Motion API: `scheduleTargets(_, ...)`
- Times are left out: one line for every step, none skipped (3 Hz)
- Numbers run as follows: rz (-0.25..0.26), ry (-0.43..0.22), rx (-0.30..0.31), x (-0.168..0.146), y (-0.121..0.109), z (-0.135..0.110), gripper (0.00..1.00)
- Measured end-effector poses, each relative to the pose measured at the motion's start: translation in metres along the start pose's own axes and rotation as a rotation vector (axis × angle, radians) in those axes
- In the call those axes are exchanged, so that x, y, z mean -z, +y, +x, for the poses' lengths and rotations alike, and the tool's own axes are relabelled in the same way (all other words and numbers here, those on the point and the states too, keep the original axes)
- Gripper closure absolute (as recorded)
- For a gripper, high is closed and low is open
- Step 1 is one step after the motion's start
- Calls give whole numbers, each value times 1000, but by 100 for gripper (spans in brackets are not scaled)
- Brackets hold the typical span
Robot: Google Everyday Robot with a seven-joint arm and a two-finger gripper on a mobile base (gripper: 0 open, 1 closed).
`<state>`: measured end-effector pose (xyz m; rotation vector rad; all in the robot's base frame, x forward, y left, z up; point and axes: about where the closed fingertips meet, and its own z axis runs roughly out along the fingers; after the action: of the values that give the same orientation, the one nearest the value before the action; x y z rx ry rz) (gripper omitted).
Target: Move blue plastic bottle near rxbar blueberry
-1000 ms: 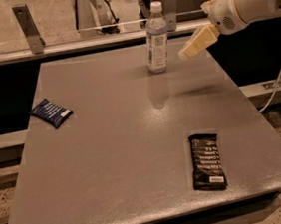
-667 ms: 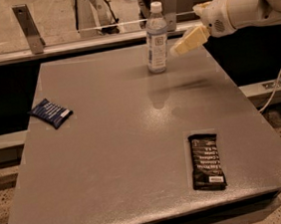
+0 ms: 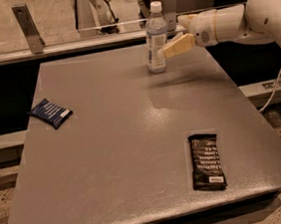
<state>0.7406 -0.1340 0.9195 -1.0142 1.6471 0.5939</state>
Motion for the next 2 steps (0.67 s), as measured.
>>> scheduleTargets(-58, -56, -22, -18, 11, 1, 0)
scheduleTargets(-108, -115, -48, -28, 24, 1, 2)
